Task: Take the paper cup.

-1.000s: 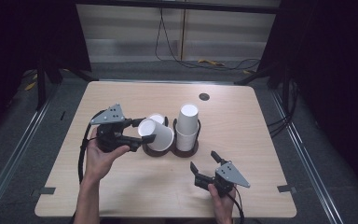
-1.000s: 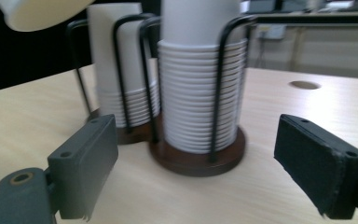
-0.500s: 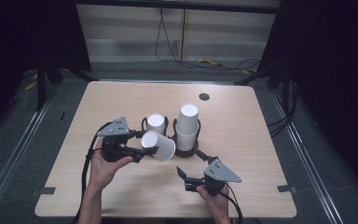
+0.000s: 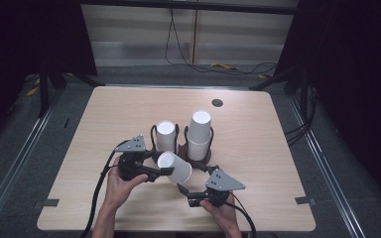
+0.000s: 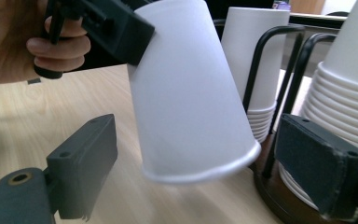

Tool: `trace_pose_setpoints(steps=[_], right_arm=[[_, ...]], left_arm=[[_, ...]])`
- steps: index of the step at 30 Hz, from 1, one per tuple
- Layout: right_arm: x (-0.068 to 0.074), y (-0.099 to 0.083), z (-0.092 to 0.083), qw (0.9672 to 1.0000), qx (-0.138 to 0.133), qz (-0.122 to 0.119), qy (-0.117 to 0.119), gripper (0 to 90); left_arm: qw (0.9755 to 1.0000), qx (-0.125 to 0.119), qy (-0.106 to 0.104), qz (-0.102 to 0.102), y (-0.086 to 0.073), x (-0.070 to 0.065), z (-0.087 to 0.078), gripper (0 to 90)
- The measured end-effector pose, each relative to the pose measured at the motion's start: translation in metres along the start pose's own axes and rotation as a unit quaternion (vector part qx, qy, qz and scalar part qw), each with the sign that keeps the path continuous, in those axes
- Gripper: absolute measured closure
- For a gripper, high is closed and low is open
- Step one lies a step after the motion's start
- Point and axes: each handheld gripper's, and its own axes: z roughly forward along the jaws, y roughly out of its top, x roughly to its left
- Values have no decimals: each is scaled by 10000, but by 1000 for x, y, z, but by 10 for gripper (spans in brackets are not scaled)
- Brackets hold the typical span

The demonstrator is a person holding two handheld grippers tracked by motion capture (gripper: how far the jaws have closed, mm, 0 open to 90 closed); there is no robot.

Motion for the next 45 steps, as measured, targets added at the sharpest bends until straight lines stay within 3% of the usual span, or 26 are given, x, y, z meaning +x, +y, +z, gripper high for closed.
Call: trace_pose_setpoints(steps=[10, 12, 19, 21, 34, 39, 45], right_arm=[[1, -2, 14, 9998, -74, -40, 189, 128], [1, -3, 17, 9996, -127, 5, 263, 129], [3, -5, 23, 9995, -138, -25, 278, 141], [3, -7, 25, 9996, -73, -67, 251, 202], [5, -6, 22, 9994, 104, -228, 248, 238], [4, -5, 21, 9990, 211, -230, 323, 252], [2, -3, 19, 9988, 326, -193, 316, 263]], left_arm=[[9999, 28, -166, 5, 2, -6, 5, 347], [9998, -73, -197, 9, 3, -9, 6, 348], [9996, -71, -269, -34, 6, -12, 7, 347], [9994, -119, -318, -63, 6, -11, 5, 347], [9985, -98, -487, -235, -2, -2, 1, 346], [9988, -100, -454, -178, -3, -3, 3, 339], [9984, -267, -437, -244, -8, -4, 6, 301]])
